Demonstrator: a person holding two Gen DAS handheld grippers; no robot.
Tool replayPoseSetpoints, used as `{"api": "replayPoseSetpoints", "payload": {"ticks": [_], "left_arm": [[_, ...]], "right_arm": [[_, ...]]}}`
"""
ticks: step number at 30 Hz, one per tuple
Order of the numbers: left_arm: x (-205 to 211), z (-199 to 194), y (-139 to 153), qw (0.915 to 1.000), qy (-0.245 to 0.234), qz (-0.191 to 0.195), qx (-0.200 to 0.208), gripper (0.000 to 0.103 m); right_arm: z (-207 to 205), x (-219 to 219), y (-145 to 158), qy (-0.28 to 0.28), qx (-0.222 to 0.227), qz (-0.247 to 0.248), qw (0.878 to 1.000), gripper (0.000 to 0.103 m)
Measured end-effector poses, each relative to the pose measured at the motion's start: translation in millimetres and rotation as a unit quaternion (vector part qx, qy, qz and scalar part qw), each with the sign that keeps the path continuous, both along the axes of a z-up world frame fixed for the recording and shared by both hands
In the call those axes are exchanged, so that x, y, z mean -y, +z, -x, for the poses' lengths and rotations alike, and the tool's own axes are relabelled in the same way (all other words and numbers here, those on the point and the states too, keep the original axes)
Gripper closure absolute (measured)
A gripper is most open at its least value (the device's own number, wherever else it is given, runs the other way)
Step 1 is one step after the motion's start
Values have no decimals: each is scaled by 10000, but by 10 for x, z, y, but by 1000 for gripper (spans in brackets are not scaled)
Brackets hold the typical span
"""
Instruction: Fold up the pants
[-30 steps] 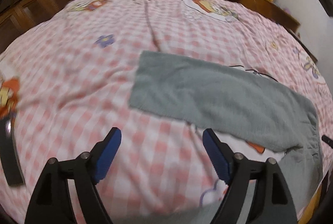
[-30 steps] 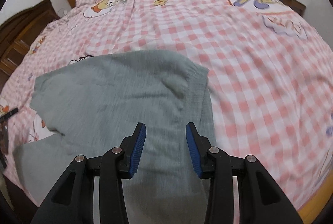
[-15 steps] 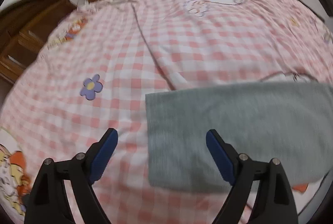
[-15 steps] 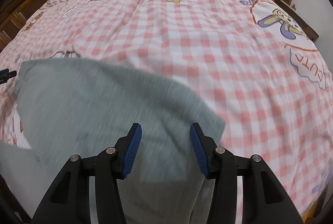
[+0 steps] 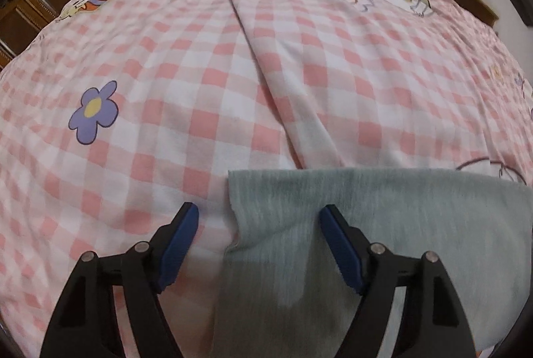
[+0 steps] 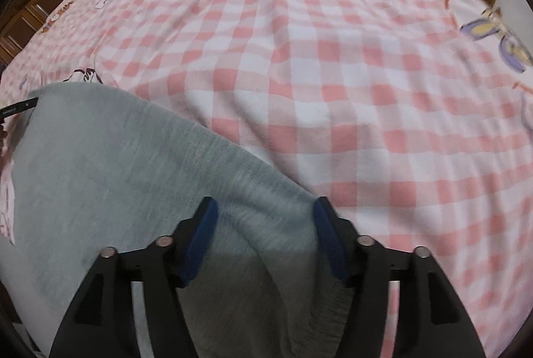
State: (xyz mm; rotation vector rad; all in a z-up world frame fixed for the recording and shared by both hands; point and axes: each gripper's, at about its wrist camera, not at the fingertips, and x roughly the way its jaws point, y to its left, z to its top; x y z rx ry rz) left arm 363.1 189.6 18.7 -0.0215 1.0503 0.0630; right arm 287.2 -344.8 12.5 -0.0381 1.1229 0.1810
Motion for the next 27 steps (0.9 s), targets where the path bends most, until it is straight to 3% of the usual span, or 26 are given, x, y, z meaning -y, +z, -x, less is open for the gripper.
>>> {"api": "replayPoseSetpoints", "payload": {"ticks": [1, 3, 6, 7, 11, 13, 19, 27], "left_arm": [[-1, 10, 8, 9999, -31, 81, 120, 35], [28, 24, 27, 9994, -138, 215, 227, 74], [111, 57, 73, 9989, -283, 264, 276, 95], [140, 72, 98, 9985, -347, 287, 303, 97], [220, 216, 244, 9971, -489, 387, 444, 99], [239, 320, 371, 9969, -451, 342, 542, 100], [179, 784, 873, 9923, -351, 388, 1122, 100], [5, 1638, 1349, 9835, -116, 503, 1734, 100]], "right_arm": [[-12, 13, -22, 12, -32, -73, 10000, 35], [-10, 6, -31, 18, -78, -60, 9999, 35], [-20, -17, 0, -78, -117, -30, 9999, 35], [-14, -20, 9, -154, -75, -46, 9998, 40], [55, -20, 127, -208, 135, -73, 9997, 88], [121, -14, 219, -238, 240, -83, 9994, 94], [555, -68, 680, 4, 877, -297, 9957, 96], [1213, -184, 1040, 357, 1199, -113, 9921, 96]]}}
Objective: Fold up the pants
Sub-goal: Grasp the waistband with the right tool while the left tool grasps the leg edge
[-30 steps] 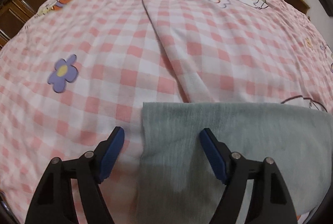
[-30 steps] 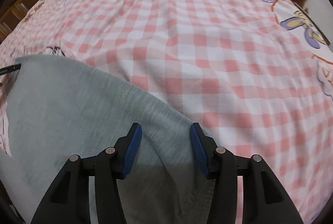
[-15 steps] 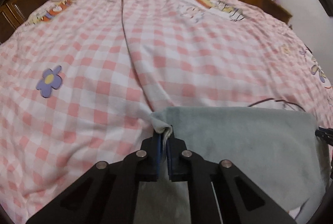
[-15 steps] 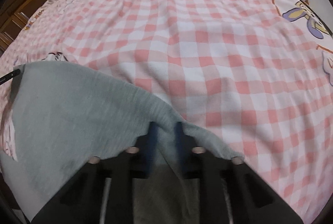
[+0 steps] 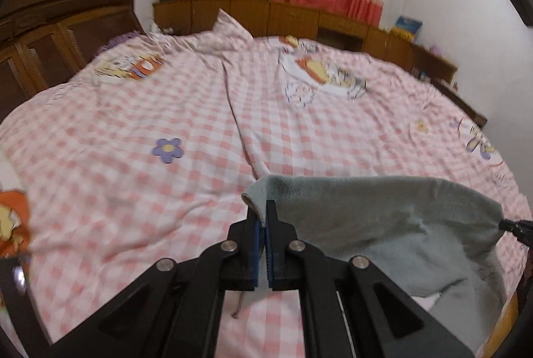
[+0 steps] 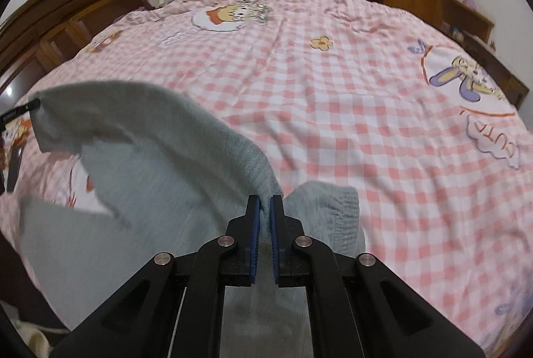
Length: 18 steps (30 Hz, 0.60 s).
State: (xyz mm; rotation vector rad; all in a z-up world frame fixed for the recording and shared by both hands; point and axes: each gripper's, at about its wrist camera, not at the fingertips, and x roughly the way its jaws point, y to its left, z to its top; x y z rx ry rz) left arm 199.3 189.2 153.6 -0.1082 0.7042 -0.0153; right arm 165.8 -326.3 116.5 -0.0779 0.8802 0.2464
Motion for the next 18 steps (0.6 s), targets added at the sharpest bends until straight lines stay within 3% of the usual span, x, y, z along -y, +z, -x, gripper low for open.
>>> {"api": "replayPoseSetpoints", "payload": {"ticks": [8, 12, 18], "left_arm": [[-239, 1027, -58, 9982, 474, 359, 85, 100], [-306, 1519, -117, 9960, 615, 592, 254, 100], [-305, 1950, -408, 9947, 735, 716, 93, 100]], "right_arm": [[770, 66, 110, 160, 144, 14, 9998, 96], [1178, 54, -46, 249, 49, -40, 9997, 96], [1671, -40, -337, 246, -66, 341, 9991, 102]]}}
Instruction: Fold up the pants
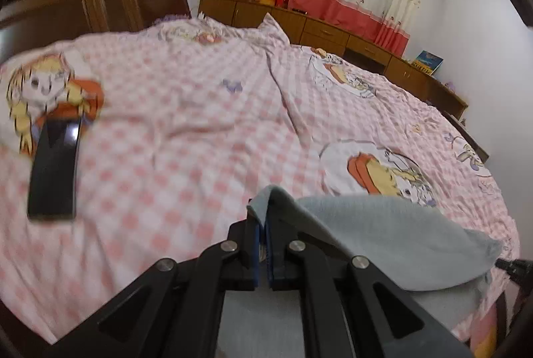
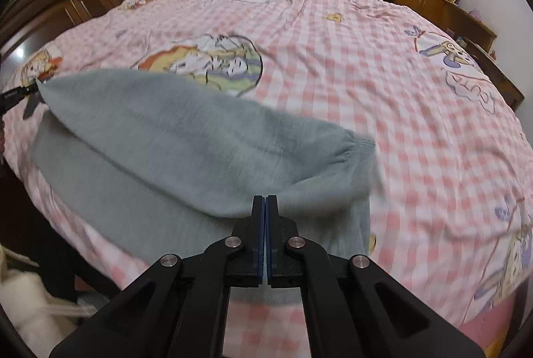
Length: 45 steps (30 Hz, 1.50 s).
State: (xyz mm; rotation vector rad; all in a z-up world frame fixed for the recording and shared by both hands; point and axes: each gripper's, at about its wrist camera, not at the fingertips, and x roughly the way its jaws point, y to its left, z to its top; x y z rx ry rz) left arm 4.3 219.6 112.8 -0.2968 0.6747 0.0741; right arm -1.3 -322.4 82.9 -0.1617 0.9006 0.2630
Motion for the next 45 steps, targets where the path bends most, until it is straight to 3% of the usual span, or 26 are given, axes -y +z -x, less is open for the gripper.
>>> {"api": "replayPoseSetpoints", "payload": {"ticks": [3, 8, 10, 12, 13, 17, 21, 29, 36, 45], "left_arm": [[15, 125, -126, 9999, -12, 90, -66, 100], [113, 255, -267, 9996, 71, -132, -254, 98], [122, 295, -287, 9993, 115, -221, -294, 90], [136, 359, -291, 9989, 125, -271, -353, 69], [134, 390, -289, 9989, 124, -283, -356, 65], [190, 500, -264, 9988, 62, -293, -391, 47], [325, 564, -219, 9992, -176, -30, -360, 36], [712, 337, -343, 9969, -359, 350, -599, 33], [847, 56, -482, 9938, -213, 823, -715, 33], [835, -186, -539, 9936, -188, 842, -726, 33]], "right_arm": [[100, 74, -80, -208, 8, -64, 9998, 102], [133, 134, -213, -602, -202, -421, 9971, 98], [150, 119, -229, -733, -246, -541, 9955, 87], [171, 116, -243, -844, -243, -684, 9938, 74], [185, 118, -249, -916, -225, -746, 9927, 69], [195, 118, -314, -1094, -308, -1119, 9872, 68], [167, 68, -434, -1291, -476, -1166, 9836, 68], [160, 83, -480, -1411, -532, -1424, 9783, 68], [65, 264, -416, -1665, -571, -2023, 9634, 67], [-252, 466, -405, -2035, -670, -2465, 9452, 65]]}}
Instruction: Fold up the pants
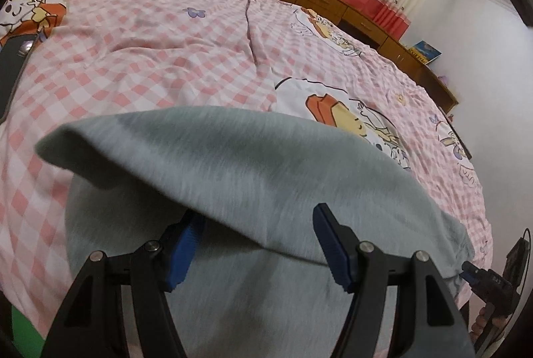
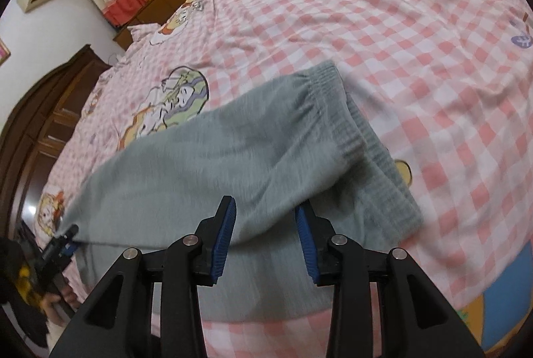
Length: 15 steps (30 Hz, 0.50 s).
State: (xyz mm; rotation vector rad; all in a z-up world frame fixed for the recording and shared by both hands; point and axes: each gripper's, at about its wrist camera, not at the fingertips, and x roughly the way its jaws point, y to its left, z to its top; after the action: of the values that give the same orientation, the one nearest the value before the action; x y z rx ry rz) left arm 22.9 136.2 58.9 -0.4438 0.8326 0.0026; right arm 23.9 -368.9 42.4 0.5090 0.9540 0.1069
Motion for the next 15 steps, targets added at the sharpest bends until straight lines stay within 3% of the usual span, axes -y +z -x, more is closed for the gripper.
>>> {"api": "replayPoseSetpoints", "payload": {"ticks": [2, 7, 11, 15], "left_arm": [[-6, -29, -12, 10000, 19, 74, 0, 34], [31, -138, 22, 9997, -85, 207, 124, 50], [105, -253, 48, 9995, -287, 106, 8, 83], [141, -223, 79, 9992, -402, -44, 55, 97]], "right_arm": [[-70, 17, -31, -43, -77, -74, 9999, 65], [-199, 13, -64, 25, -180, -73, 9998, 66], [-255, 27, -5, 105, -151, 68, 9998, 85], [-246, 34, 88, 184, -16, 191, 9996, 96]]}}
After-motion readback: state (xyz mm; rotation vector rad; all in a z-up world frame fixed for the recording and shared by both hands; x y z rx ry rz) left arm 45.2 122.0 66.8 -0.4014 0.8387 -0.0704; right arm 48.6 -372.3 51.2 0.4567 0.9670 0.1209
